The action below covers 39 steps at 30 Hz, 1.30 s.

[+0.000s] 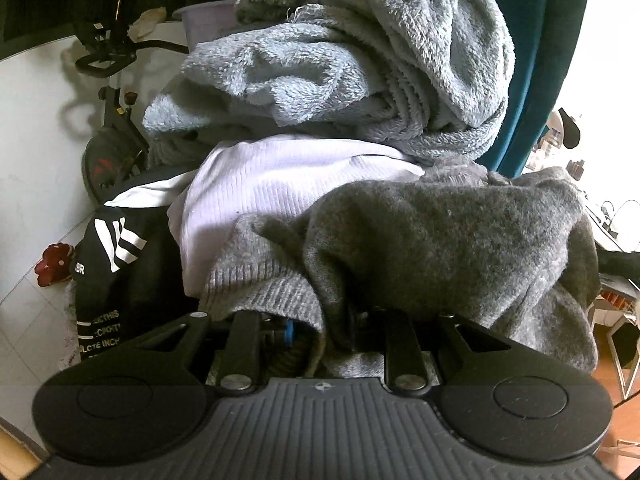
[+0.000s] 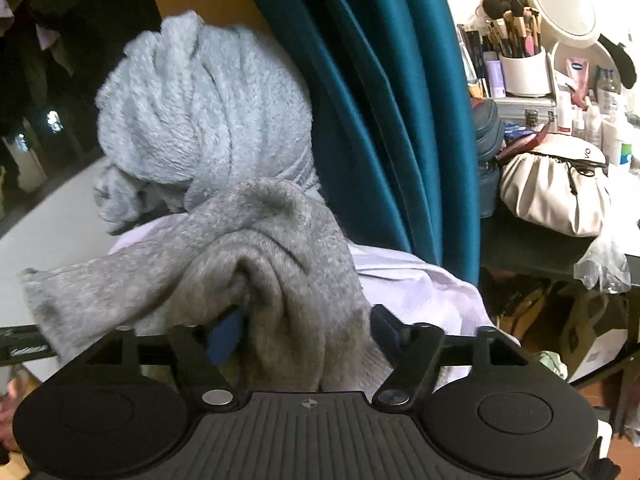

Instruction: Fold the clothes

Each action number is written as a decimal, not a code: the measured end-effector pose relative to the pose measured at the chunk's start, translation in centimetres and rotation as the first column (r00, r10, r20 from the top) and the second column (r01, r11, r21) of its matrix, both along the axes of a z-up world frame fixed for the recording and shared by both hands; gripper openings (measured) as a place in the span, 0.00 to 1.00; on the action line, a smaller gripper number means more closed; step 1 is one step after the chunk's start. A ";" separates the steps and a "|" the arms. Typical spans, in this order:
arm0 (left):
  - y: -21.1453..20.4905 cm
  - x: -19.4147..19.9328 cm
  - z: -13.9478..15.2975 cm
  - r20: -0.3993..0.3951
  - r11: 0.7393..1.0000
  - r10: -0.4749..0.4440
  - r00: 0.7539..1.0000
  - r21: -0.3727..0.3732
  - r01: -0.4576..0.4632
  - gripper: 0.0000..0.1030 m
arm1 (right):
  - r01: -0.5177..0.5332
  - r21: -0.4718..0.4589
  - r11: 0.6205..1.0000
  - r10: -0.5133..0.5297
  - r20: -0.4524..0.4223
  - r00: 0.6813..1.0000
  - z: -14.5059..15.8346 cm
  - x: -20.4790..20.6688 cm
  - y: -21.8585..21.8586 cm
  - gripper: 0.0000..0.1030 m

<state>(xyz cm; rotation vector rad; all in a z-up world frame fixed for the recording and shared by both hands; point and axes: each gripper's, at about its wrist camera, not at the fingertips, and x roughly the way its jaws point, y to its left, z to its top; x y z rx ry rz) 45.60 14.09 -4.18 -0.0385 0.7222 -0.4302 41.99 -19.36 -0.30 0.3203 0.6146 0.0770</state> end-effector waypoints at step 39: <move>-0.2 0.2 -1.0 -0.059 1.000 0.016 0.998 -0.008 -0.017 0.26 | -0.184 0.145 0.972 0.162 0.152 0.975 1.8 0.7 6.0 0.22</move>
